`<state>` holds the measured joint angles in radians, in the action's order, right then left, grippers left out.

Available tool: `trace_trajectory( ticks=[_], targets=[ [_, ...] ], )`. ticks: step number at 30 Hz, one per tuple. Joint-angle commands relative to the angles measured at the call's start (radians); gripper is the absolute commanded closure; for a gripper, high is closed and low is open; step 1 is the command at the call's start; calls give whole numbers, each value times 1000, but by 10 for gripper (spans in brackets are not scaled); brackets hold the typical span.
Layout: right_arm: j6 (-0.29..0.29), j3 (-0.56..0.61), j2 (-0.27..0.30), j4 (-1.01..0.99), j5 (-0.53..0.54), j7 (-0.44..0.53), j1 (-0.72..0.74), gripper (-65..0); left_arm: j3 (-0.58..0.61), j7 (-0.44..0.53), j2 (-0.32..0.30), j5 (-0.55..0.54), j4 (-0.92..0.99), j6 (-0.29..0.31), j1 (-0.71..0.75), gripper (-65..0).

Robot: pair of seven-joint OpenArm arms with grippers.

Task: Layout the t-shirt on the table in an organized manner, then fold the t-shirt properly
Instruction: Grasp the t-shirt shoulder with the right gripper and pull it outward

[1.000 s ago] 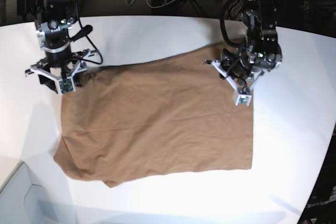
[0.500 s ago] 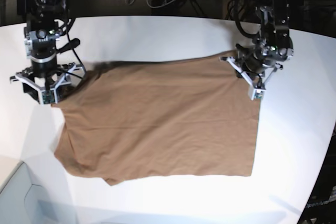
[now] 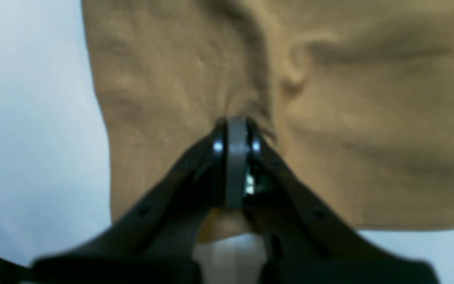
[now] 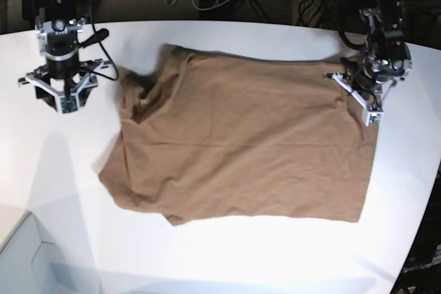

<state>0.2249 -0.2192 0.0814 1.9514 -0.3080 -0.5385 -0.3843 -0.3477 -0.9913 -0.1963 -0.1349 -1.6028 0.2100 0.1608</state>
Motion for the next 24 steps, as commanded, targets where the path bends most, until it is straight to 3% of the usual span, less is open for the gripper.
trace_trajectory(
  ticks=[1, 9, 17, 24],
  targets=[
    [-5, 11, -12, 35, 2, 22, -17, -330, -4, 1, -7, -1, -15, 1, -7, 0],
    [-3, 185, -58, 39, 5, 11, -54, -330, 0, -1, -5, -1, -15, 1, -5, 0],
    [-2, 200, -164, 35, 7, 11, -2, -330, -6, 1, -5, -1, -14, 1, 0, 0],
    [-2, 257, -171, -4, 7, 10, 41, -330, -6, 1, -5, -4, -14, 1, -2, 0]
  ],
)
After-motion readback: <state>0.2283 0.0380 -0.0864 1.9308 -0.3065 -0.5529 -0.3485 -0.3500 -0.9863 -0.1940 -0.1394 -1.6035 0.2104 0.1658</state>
